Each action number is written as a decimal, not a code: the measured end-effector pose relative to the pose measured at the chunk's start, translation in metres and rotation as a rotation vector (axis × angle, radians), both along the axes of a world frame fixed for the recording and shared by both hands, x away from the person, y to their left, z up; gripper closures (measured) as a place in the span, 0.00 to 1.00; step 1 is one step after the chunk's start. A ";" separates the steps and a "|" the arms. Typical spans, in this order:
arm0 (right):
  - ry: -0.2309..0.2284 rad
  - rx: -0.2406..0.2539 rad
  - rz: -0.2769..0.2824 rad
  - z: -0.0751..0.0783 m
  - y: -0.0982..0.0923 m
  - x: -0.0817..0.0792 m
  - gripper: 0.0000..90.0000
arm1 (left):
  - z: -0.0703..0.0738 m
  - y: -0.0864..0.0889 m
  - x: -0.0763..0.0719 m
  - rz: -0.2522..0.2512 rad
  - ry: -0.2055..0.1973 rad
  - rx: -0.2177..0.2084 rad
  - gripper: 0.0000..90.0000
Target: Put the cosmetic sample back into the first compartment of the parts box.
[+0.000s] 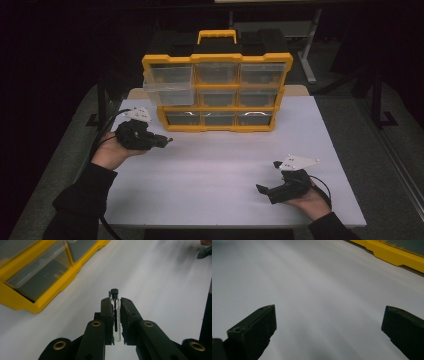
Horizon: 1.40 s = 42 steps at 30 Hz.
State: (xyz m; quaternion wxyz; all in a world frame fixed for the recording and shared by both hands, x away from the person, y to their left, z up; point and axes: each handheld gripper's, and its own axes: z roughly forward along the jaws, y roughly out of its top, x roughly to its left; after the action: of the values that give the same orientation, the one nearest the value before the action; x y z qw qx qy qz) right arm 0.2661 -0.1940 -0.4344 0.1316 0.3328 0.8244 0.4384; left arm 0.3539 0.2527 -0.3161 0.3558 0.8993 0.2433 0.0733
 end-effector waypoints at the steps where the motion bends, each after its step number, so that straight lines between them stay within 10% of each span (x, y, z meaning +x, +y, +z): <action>1: 0.001 0.000 0.000 0.000 0.000 0.000 0.00 | 0.003 0.001 0.000 0.004 -0.003 0.003 0.90; 42: 0.001 -0.007 0.000 0.000 0.001 0.000 0.00 | 0.083 0.041 0.005 0.048 -0.079 0.036 0.90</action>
State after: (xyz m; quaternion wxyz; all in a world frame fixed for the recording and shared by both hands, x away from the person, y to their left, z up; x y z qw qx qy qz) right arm 0.2656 -0.1931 -0.4349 0.1322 0.3327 0.8259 0.4355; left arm 0.3588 0.2936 -0.2327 0.3469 0.8960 0.2492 0.1215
